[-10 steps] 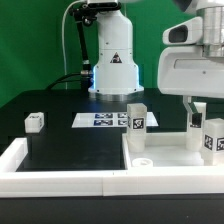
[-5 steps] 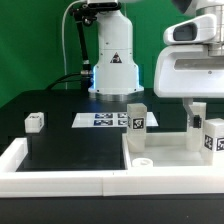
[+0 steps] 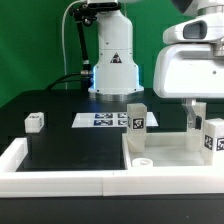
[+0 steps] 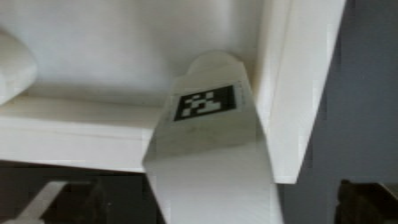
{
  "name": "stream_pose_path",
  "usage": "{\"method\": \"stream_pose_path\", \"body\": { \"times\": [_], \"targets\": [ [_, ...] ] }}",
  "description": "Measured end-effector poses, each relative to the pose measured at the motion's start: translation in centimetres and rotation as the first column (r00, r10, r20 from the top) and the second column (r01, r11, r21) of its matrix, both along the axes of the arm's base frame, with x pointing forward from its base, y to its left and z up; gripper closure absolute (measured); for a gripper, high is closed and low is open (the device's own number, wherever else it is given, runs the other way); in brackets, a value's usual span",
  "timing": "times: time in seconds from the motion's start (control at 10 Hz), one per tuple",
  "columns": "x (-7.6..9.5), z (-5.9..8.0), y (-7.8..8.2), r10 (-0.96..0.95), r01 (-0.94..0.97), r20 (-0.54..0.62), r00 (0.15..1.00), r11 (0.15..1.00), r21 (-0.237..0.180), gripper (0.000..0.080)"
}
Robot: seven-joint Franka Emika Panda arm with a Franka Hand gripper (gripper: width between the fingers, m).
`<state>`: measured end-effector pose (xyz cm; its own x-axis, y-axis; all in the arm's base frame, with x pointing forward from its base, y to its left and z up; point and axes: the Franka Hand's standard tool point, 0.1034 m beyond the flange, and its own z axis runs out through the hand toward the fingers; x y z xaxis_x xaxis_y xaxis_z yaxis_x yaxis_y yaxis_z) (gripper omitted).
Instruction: Assemble square table
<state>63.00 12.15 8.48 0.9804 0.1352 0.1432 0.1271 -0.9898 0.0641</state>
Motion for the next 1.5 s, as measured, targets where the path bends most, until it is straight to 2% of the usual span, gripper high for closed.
{"method": "stream_pose_path", "body": {
  "times": [0.1, 0.3, 0.4, 0.5, 0.7, 1.0, 1.3, 1.5],
  "targets": [
    [0.0, 0.0, -0.01, -0.005, 0.005, 0.0, 1.0, 1.0, 0.001, 0.0151],
    [0.01, 0.0, -0.04, -0.005, 0.005, 0.0, 1.0, 1.0, 0.001, 0.0403],
    [0.01, 0.0, -0.03, -0.016, 0.016, 0.001, 1.0, 1.0, 0.003, 0.0403],
    [0.01, 0.0, -0.04, -0.032, 0.032, 0.001, 0.999, 0.999, 0.005, 0.0509],
    [0.0, -0.01, -0.04, -0.086, 0.086, 0.003, 0.996, 0.996, 0.014, 0.0509],
    [0.1, 0.06, -0.4, -0.359, 0.358, 0.004, 0.933, 0.932, 0.06, 0.0509],
    [-0.1, -0.09, -0.51, -0.667, 0.665, -0.018, 0.744, 0.739, 0.108, 0.0509],
    [-0.18, -0.12, -0.66, -0.781, 0.778, -0.03, 0.623, 0.616, 0.123, 0.0509]
  ]
}}
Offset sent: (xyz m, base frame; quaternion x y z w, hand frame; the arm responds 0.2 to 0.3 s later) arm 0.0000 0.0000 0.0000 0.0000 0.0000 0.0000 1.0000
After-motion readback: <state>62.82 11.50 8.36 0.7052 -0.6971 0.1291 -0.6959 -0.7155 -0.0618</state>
